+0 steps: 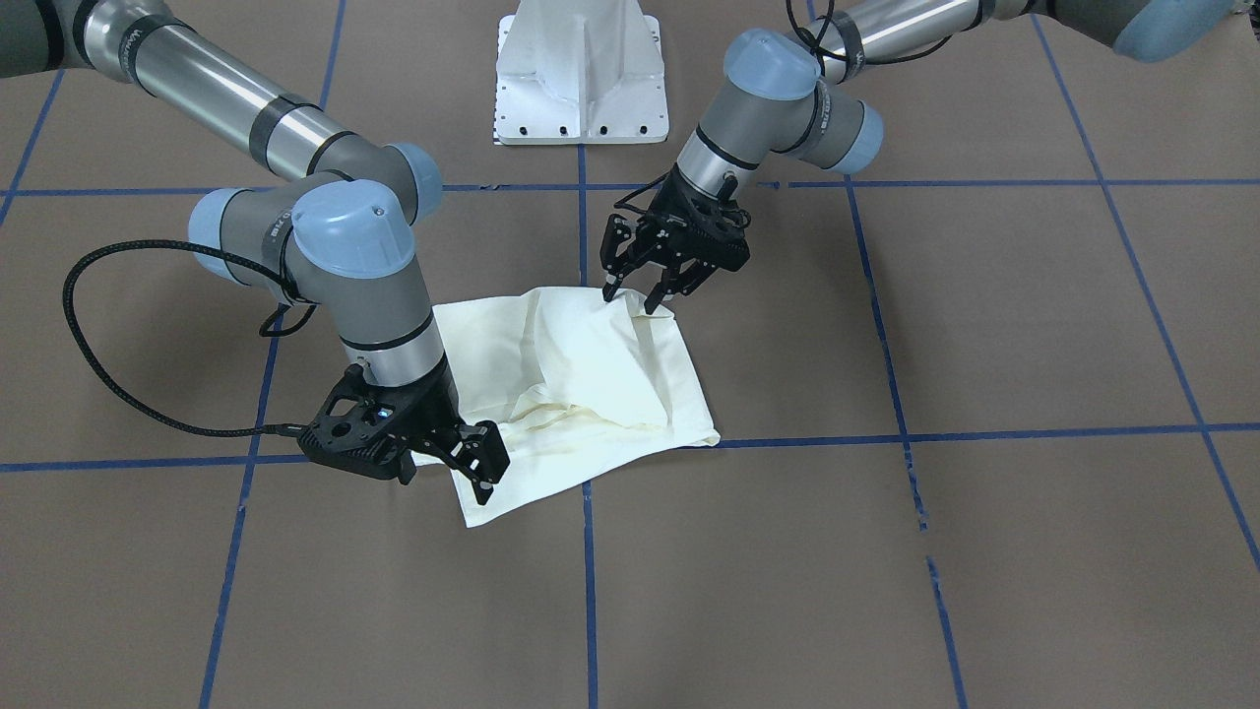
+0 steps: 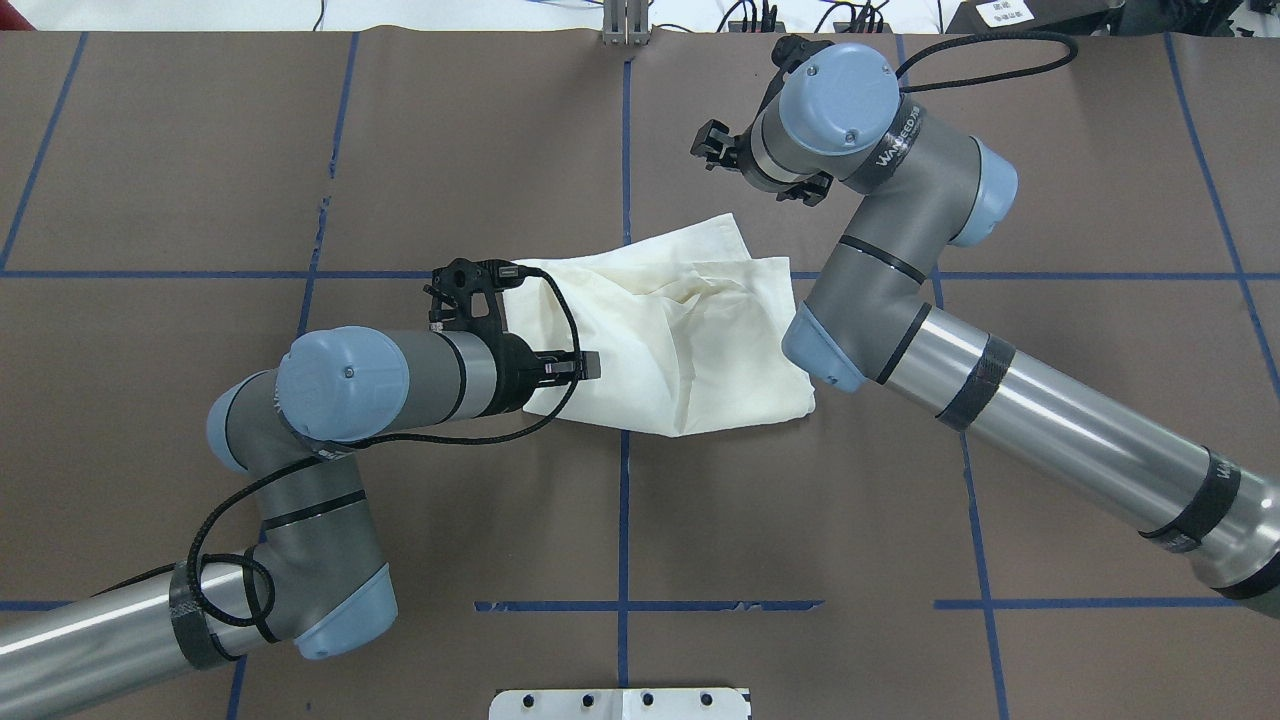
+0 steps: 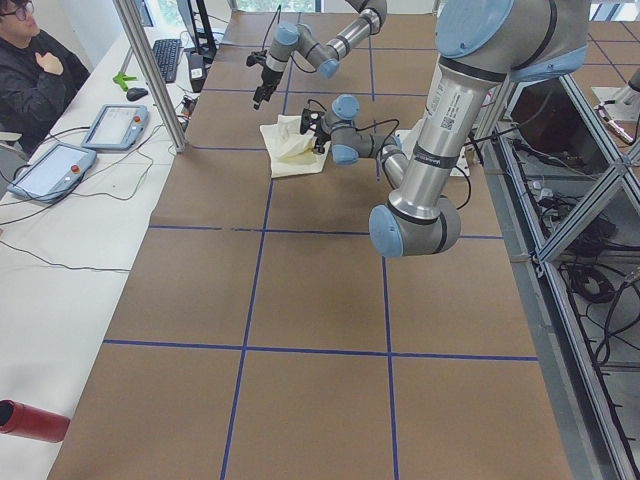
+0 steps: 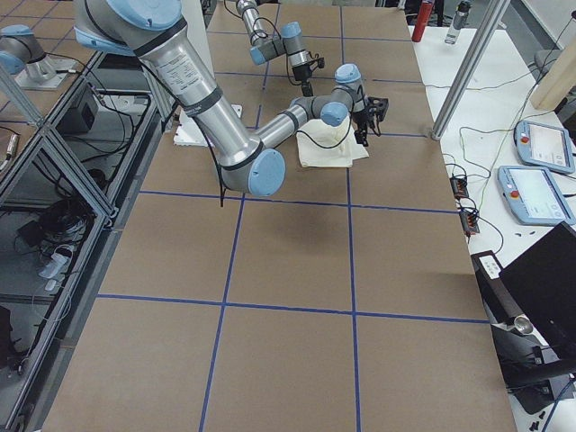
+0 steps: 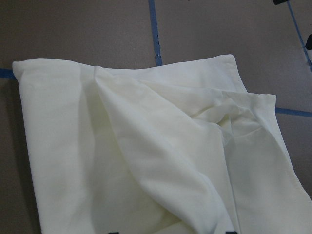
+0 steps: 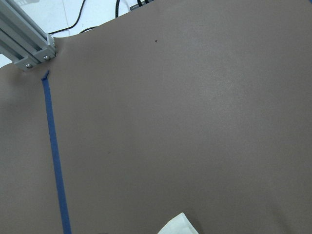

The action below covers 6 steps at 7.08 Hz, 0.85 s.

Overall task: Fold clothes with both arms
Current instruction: 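Raise the right gripper away while the left gripper moves to the shirt's side, then push the folded shirt's side edge inward with the left gripper to square it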

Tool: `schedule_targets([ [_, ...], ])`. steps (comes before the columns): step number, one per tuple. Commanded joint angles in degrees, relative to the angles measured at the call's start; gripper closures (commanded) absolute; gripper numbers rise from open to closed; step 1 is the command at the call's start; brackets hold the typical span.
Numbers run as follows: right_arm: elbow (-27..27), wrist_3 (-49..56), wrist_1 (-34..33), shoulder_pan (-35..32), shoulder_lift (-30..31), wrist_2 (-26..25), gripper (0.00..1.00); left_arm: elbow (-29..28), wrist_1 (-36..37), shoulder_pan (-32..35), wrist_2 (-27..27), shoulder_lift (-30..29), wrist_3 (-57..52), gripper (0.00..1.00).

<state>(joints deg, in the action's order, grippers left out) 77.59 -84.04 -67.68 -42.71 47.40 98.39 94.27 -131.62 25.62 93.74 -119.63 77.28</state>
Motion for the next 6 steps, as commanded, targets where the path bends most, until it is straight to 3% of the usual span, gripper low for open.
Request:
schedule_targets([
  [1,0.0,0.0,0.1,0.0,0.3,-0.1,0.04,0.0,0.1,-0.6,0.0,0.5,0.0,0.83],
  [2,0.0,0.0,0.1,0.0,0.3,-0.2,0.04,-0.1,0.1,-0.9,0.0,0.7,-0.1,0.95],
  [3,0.1,0.0,0.1,0.0,0.4,-0.3,0.04,-0.1,0.1,-1.2,-0.1,0.9,-0.1,1.00],
  [6,0.0,0.0,0.1,0.0,0.5,-0.3,0.04,-0.3,-1.0,-3.6,-3.0,3.8,0.0,1.00],
])
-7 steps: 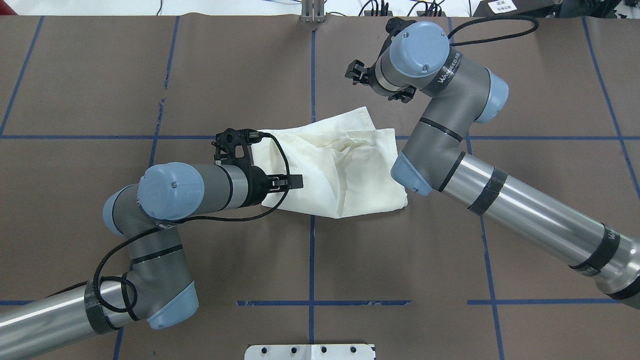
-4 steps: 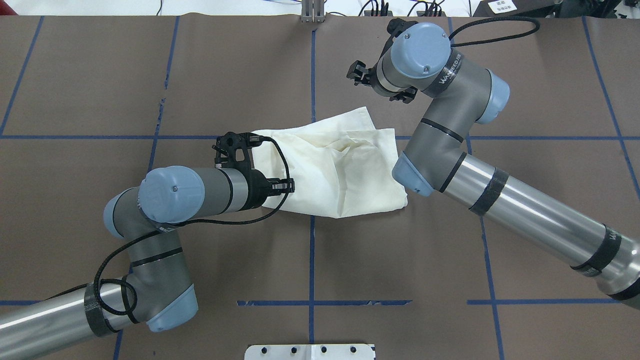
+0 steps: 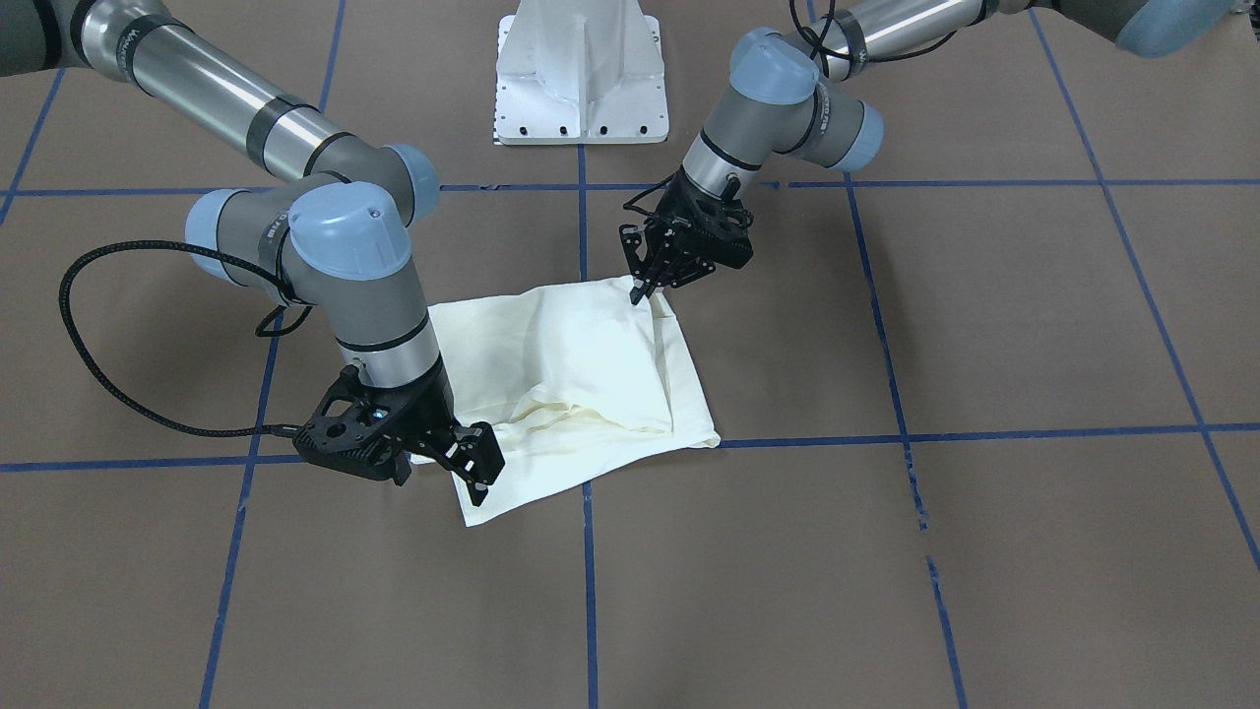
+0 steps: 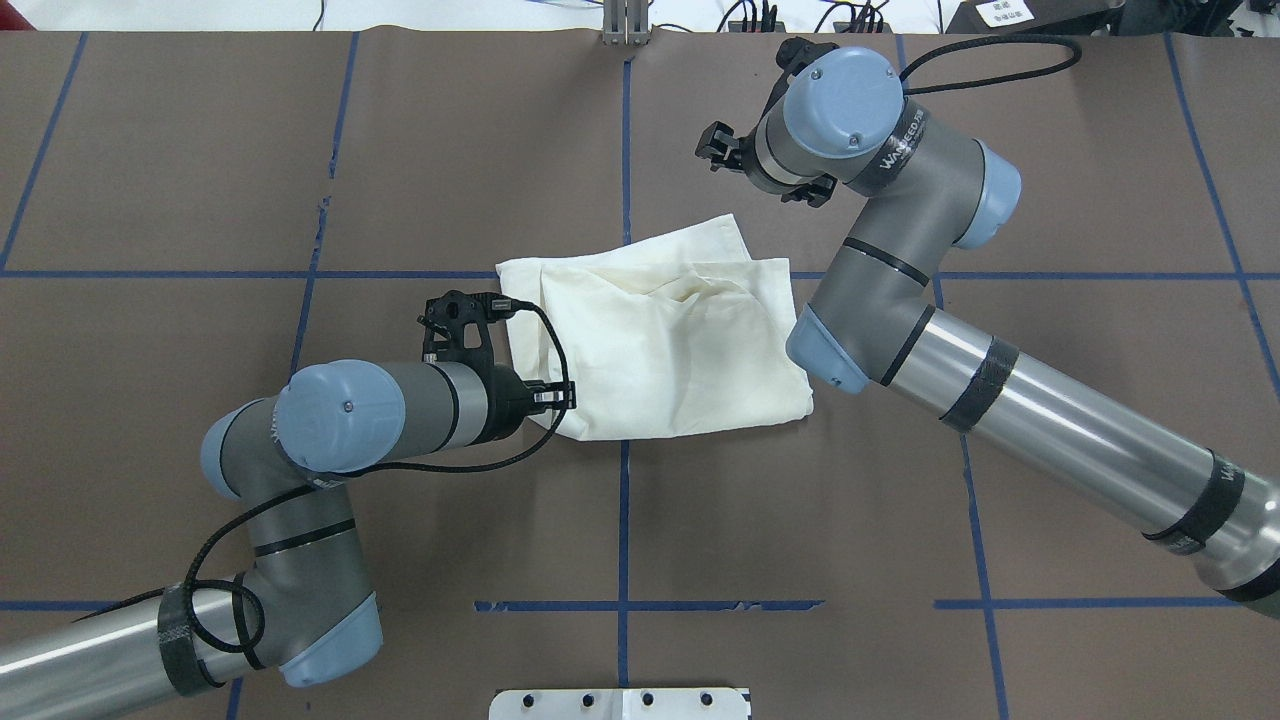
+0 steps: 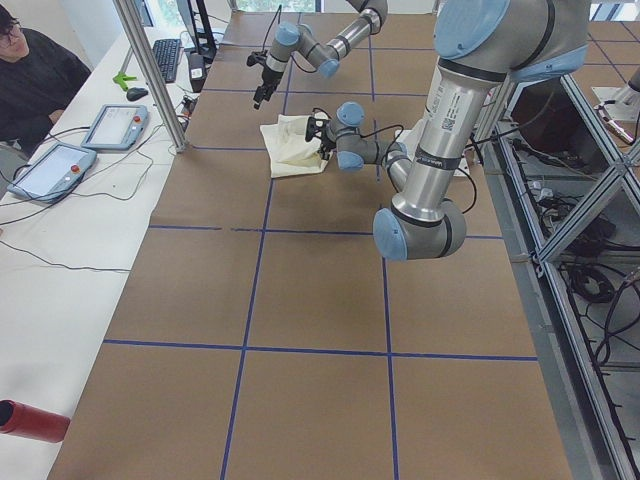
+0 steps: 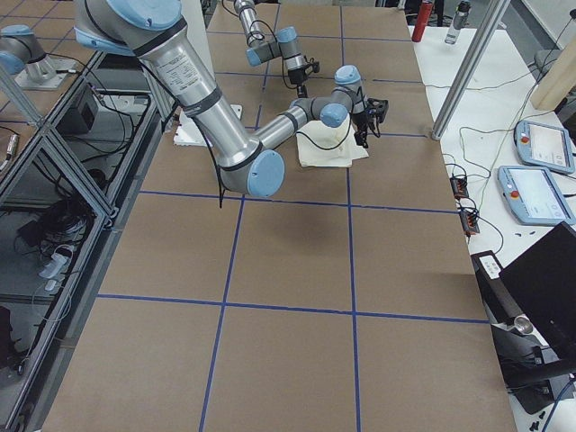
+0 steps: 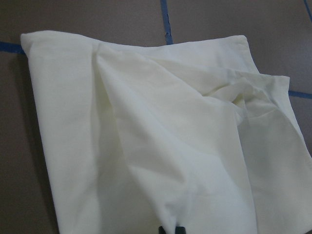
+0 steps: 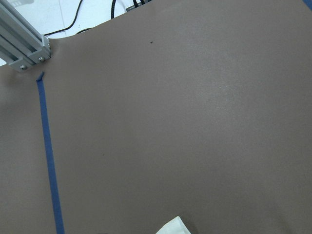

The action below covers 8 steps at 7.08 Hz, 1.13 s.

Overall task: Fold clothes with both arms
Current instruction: 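Push the folded shirt's side edge inward with the left gripper to square it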

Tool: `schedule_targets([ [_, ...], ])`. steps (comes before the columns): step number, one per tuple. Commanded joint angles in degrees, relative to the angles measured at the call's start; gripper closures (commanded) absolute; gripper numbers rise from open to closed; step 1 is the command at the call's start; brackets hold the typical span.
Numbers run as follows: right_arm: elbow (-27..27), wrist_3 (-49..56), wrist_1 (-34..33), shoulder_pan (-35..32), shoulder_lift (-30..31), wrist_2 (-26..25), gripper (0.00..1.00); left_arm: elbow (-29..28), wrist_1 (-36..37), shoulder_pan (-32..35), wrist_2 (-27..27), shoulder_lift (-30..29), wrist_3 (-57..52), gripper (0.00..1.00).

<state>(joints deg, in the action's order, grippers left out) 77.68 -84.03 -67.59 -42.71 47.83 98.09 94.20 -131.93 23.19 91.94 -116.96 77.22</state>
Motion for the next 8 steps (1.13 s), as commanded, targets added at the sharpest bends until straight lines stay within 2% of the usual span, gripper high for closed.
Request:
schedule_targets([
  [1,-0.1,0.0,0.0,0.0,0.1,0.0,0.03,-0.4,-2.3,-1.3,-1.2,2.3,0.0,1.00],
  [4,-0.1,0.1,0.0,0.0,0.1,0.1,0.03,-0.6,-5.9,-1.5,-1.2,4.9,0.1,1.00],
  [5,-0.1,0.4,0.1,0.0,0.1,0.2,0.01,0.4,-6.0,-1.4,-0.7,4.6,-0.1,0.59],
  [6,-0.1,1.2,0.1,0.0,0.1,0.3,0.00,1.6,-5.8,-1.2,-0.4,4.4,-0.4,0.01],
  [7,-0.1,2.0,0.1,0.0,0.0,0.4,0.00,3.3,-4.9,0.3,0.0,4.2,-0.4,0.00],
  [8,-0.1,2.1,0.2,0.0,0.0,0.5,0.00,3.4,-3.1,2.4,2.9,3.8,0.1,0.00],
])
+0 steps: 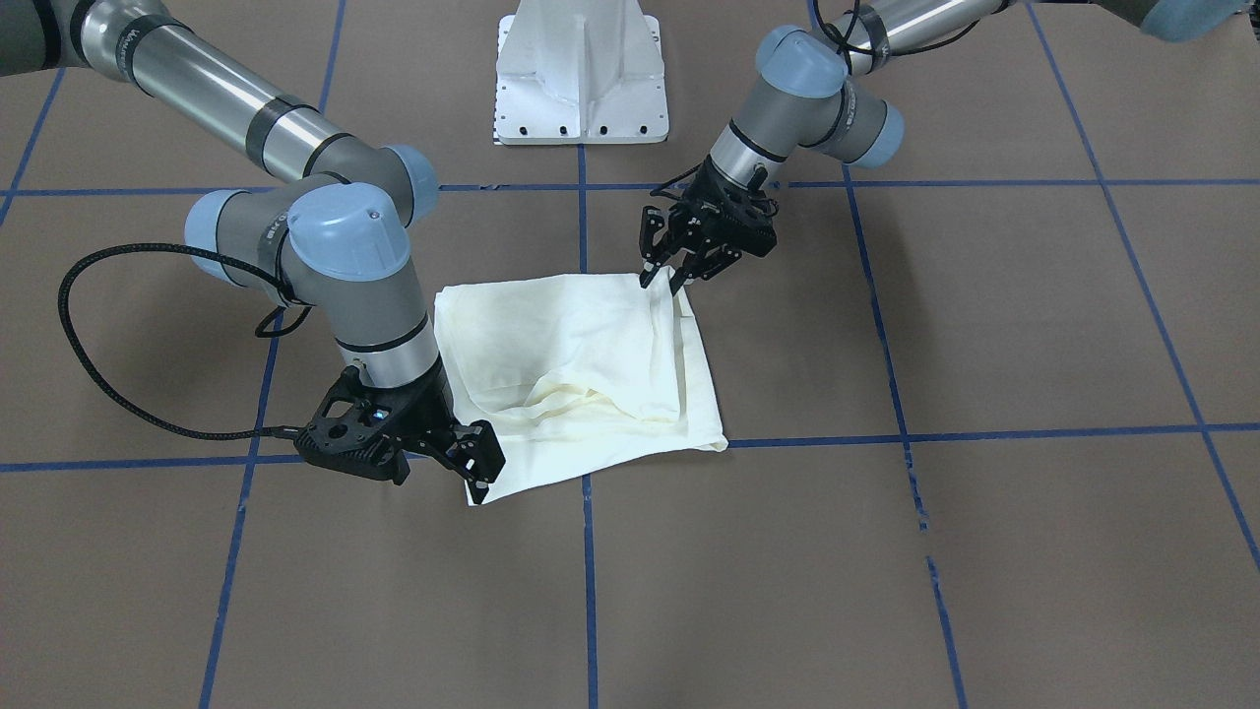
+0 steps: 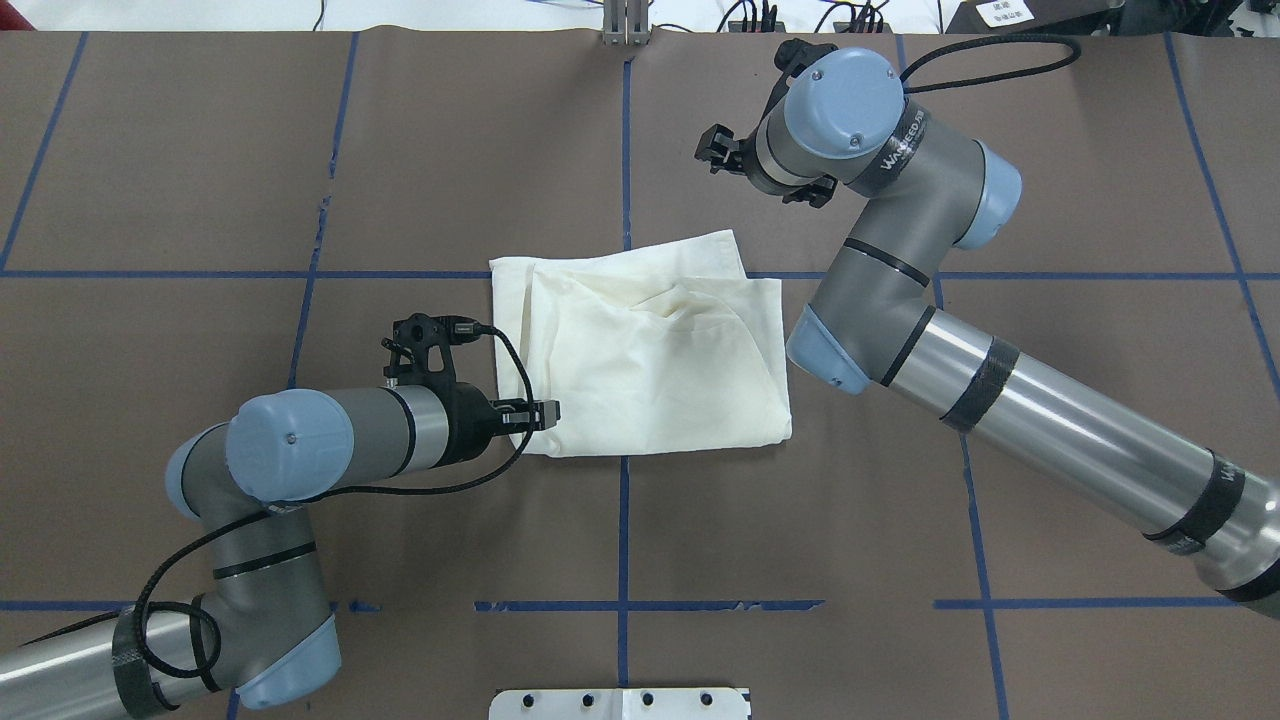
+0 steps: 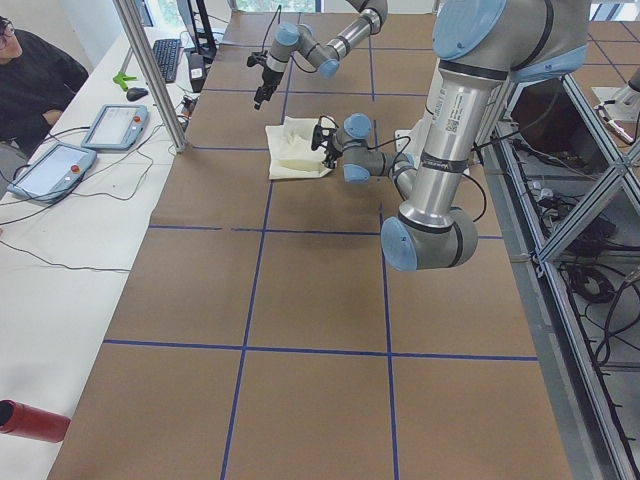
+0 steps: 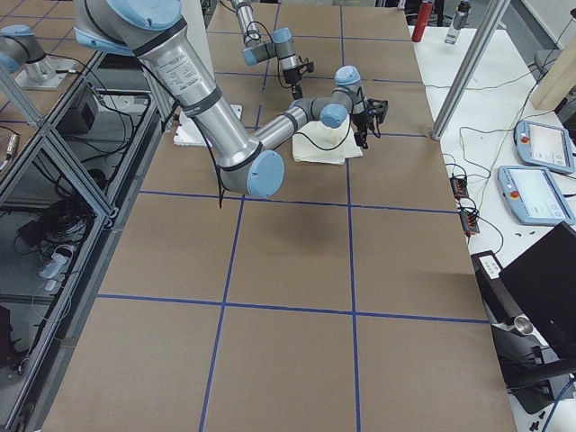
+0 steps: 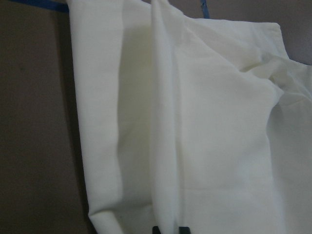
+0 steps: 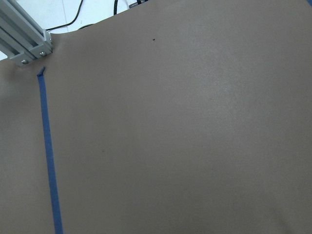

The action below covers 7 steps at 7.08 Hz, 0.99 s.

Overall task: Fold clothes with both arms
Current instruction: 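Push the folded shirt's side edge inward with the left gripper to square it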

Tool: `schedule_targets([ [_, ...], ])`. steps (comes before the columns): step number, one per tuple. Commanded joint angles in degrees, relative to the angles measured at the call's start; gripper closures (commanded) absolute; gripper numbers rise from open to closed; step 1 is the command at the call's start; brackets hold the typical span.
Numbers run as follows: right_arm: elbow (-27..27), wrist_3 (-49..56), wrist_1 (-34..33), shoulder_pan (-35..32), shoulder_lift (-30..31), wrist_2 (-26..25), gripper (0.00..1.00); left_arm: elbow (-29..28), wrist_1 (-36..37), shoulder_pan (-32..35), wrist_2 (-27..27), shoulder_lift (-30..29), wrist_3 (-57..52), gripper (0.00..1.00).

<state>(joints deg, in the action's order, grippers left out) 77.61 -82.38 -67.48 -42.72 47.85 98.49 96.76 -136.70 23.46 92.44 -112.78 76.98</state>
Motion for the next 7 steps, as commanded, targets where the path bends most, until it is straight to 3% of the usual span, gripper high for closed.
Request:
schedule_targets([
  [1,0.0,0.5,0.1,-0.1,0.0,0.1,0.00,0.8,5.5,3.7,2.6,-2.9,0.5,0.00],
  [2,0.1,0.4,0.1,0.0,0.0,0.1,0.00,0.4,9.3,3.6,2.7,-5.4,2.1,0.00],
  [4,0.2,0.4,0.2,0.0,0.2,0.0,0.00,-3.3,9.3,2.7,2.6,-9.1,7.1,0.00],
  [7,2.1,0.4,0.1,0.0,1.7,0.1,0.00,-5.4,8.9,0.5,2.6,-9.0,7.2,0.00],
])
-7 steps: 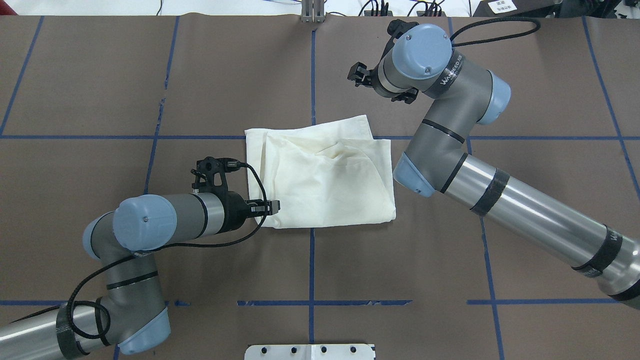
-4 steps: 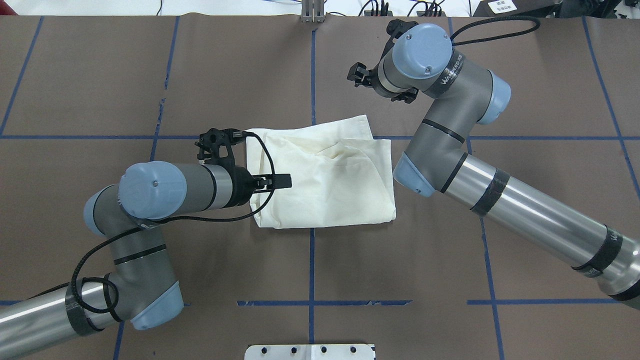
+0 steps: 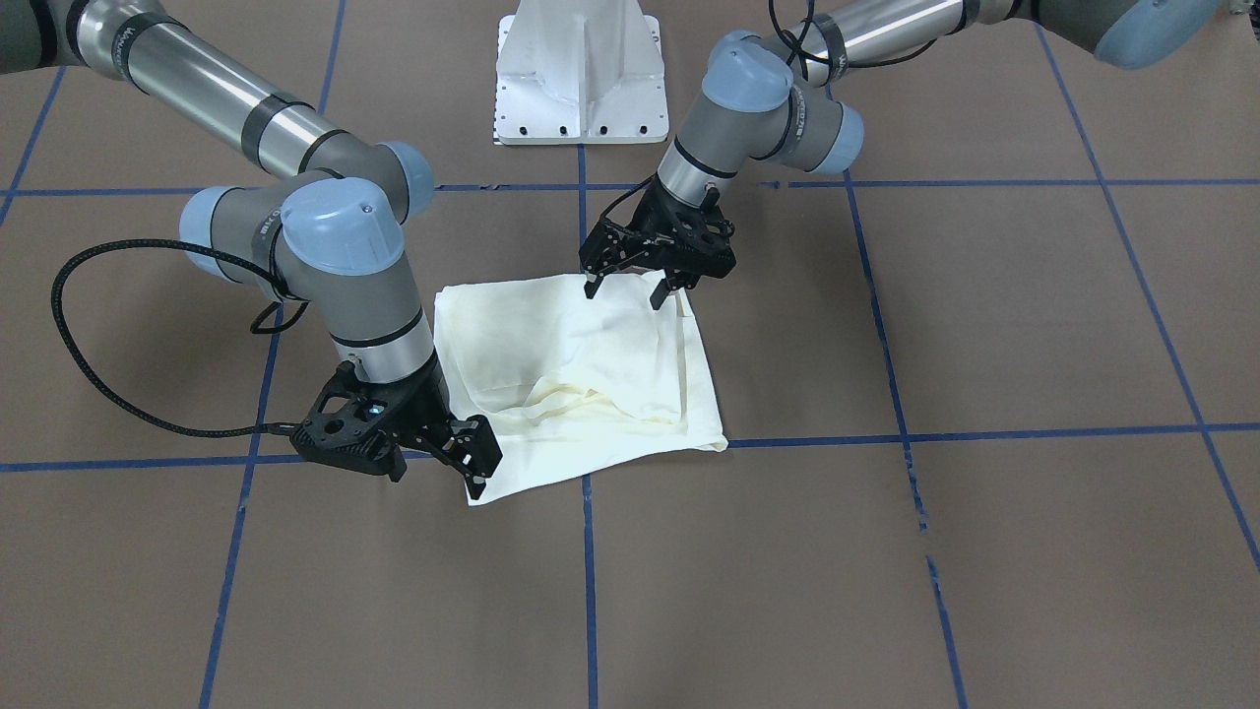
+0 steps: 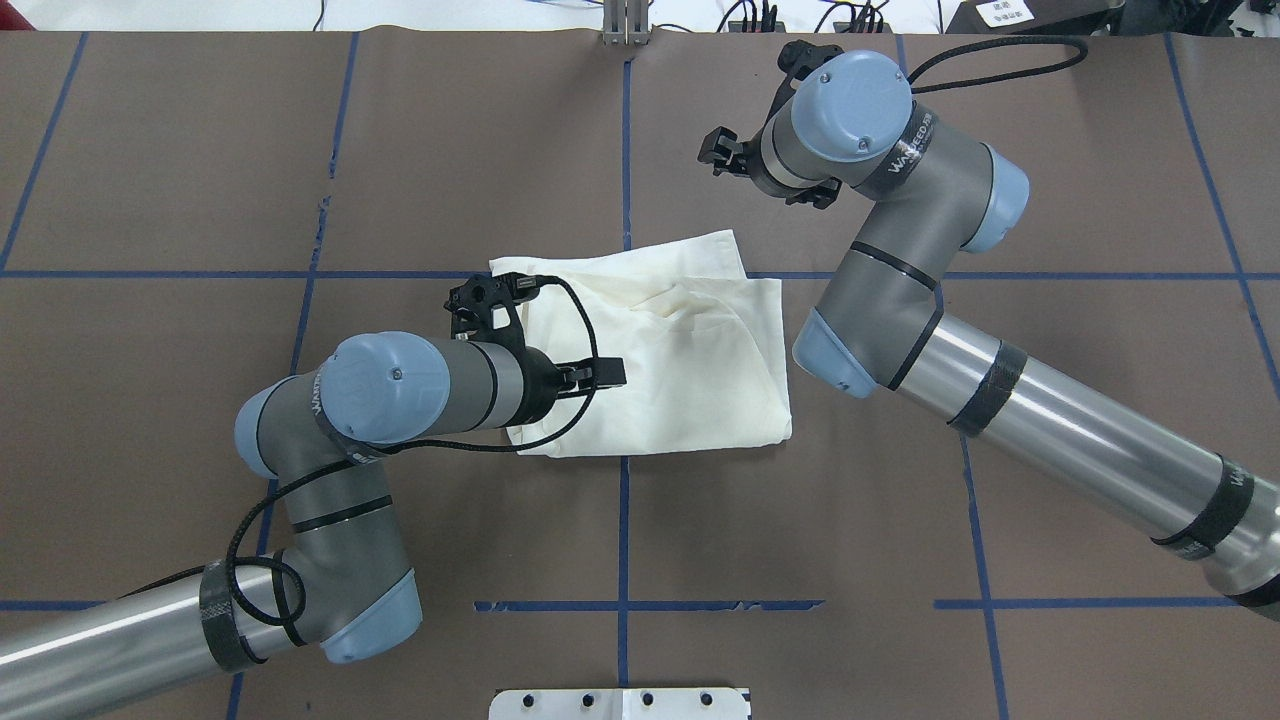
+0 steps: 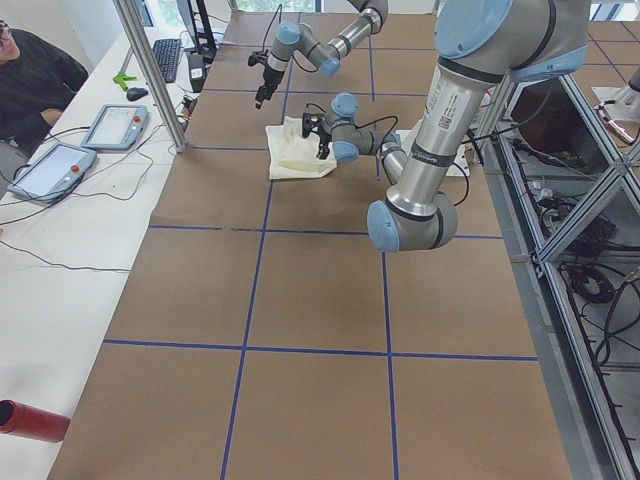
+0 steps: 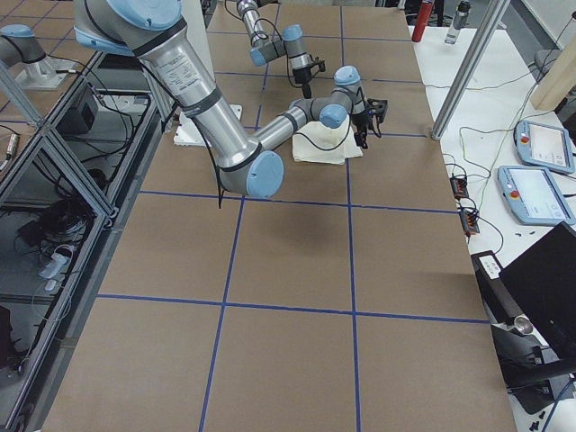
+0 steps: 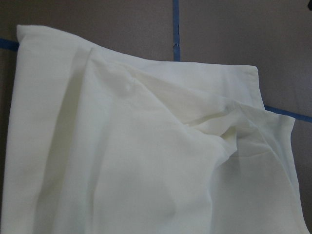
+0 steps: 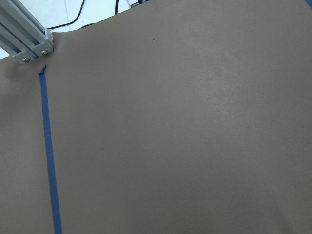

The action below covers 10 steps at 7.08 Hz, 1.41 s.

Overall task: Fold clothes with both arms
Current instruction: 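Push the folded shirt's side edge inward with the left gripper to square it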

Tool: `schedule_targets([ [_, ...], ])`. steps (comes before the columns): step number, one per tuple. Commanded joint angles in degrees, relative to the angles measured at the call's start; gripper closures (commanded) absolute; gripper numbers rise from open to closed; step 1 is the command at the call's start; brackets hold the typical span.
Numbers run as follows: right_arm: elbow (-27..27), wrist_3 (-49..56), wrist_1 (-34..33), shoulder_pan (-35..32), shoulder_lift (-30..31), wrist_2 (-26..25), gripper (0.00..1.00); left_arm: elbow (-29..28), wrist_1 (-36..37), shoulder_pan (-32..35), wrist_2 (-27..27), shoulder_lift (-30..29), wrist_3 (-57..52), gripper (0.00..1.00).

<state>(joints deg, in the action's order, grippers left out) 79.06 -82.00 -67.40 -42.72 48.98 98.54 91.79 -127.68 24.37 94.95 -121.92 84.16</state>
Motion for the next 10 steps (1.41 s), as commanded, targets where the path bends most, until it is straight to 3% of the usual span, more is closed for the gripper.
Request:
schedule_targets([
  [1,0.7,0.0,0.0,0.0,0.6,0.1,0.00,-0.8,-0.1,-0.6,0.1,0.5,-0.1,0.00],
  [3,0.7,0.0,0.0,0.0,0.7,0.1,0.00,-0.6,-0.4,-0.8,0.0,3.8,-0.2,0.00],
  [7,0.7,0.1,-0.2,0.0,0.7,0.2,0.00,0.2,-0.1,-0.6,0.2,4.6,-2.8,0.00],
  [9,0.7,4.5,-0.7,-0.2,0.9,3.4,0.00,2.9,0.8,1.8,0.4,4.7,-7.5,0.00],
  [10,0.7,6.2,-1.0,-1.0,1.5,4.8,0.00,3.3,2.4,5.0,4.0,4.7,-9.7,0.00],
])
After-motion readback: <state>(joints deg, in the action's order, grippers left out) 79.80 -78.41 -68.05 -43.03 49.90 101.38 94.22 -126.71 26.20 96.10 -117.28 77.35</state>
